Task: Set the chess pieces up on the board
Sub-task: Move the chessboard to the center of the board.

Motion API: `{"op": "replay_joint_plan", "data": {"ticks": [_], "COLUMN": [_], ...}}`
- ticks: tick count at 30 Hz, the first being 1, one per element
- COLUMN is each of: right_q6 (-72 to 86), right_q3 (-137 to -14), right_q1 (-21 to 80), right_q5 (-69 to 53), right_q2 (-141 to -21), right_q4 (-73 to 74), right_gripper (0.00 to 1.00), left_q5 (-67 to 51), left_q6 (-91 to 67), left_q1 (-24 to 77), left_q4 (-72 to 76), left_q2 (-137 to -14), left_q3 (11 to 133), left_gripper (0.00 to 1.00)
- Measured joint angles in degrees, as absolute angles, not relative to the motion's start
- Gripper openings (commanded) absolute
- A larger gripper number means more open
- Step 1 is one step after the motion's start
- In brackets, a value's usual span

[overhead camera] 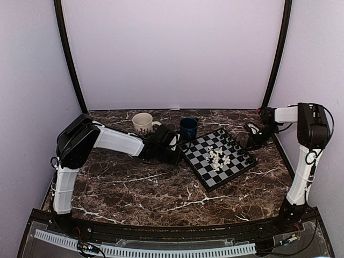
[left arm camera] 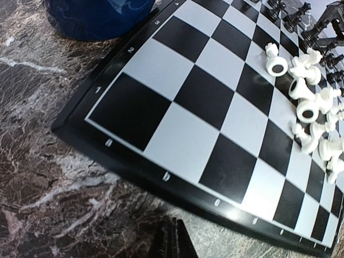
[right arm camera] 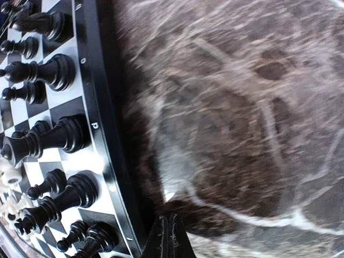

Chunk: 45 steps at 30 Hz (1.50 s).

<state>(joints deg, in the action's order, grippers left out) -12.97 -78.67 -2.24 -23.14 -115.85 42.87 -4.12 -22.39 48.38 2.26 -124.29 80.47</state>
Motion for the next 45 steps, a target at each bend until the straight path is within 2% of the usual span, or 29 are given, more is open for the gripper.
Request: {"op": "replay_joint_plan", "data": {"ticks": [15,45], "right_q6": [-15.2,-18.6], "right_q3": [-74.0,-67.1], "right_q1": [-0.3,9.5], "right_q5": [-24.5,-22.2], "right_q2": [-112.8,-107.1], "right_q4": [43.1,47.9], "right_gripper": [0.0,0.0], "left_q5": [-5.2,-3.4], "left_q6": [-22.9,-21.9], "left_q1": [48.1,53.5], "left_q4": [2.5,-2.9], "left_q2": [-124.3,-112.0], "left_q3": [80.2,65.7], "left_gripper": [0.0,0.0]}}
